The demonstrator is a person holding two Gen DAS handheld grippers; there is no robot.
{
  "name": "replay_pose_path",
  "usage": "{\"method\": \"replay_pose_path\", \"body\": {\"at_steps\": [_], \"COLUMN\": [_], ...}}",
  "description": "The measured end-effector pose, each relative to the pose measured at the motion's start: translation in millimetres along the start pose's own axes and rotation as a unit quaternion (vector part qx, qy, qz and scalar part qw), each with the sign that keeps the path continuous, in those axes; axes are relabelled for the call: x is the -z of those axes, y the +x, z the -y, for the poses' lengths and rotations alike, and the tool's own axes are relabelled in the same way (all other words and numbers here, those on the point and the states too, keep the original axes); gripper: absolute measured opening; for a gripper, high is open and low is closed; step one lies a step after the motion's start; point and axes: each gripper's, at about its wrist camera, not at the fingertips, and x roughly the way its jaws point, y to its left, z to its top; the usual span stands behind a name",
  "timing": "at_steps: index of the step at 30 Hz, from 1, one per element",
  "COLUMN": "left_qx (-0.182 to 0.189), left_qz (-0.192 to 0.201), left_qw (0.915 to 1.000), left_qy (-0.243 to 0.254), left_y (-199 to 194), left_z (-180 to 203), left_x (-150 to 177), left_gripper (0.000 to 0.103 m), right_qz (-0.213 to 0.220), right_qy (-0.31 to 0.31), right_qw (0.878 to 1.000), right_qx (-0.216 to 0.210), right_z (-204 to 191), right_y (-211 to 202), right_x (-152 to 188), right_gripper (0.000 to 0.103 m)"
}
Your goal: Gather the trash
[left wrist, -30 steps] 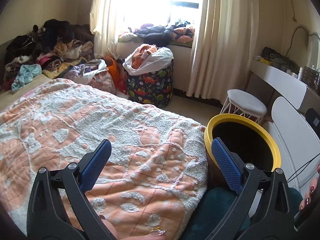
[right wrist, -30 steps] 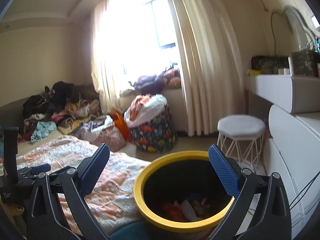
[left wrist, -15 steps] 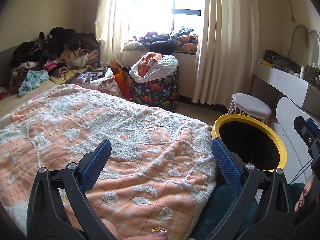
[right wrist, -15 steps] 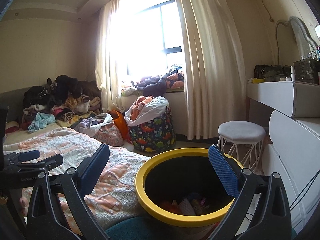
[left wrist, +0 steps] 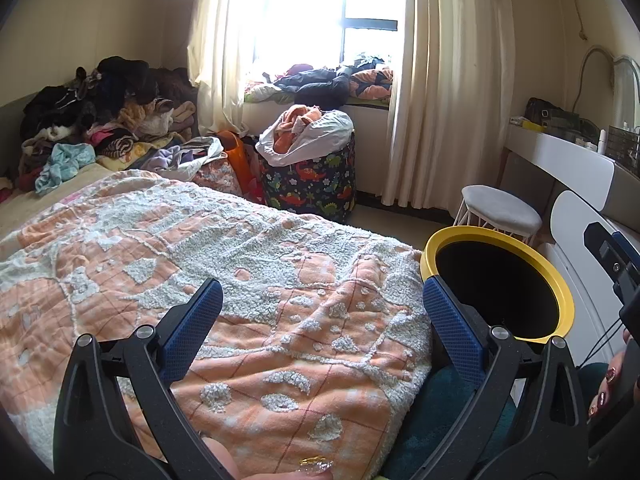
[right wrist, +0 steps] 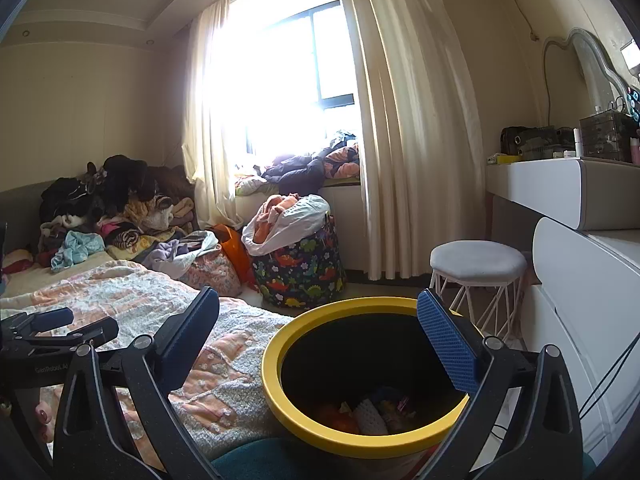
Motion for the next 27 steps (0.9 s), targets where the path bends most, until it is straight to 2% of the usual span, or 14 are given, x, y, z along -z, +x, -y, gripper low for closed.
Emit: {"method": "replay_pose_path", "body": {"at_steps": [27], "left_qx": [0.0], "left_qz": [0.004], "left_qw": [1.0], "left_qy": [0.0], "left_y": [-1.8], "left_z": [-1.9], "left_x": [-0.9], "left_gripper": [0.092], "right_qz": [0.002], "right_qy": [0.002], "right_qw": [1.0], "right_qx": [0.002], "right_z": [0.5], "right_y": [-1.6], "right_x": [-1.1], "right_gripper": [0.096]}}
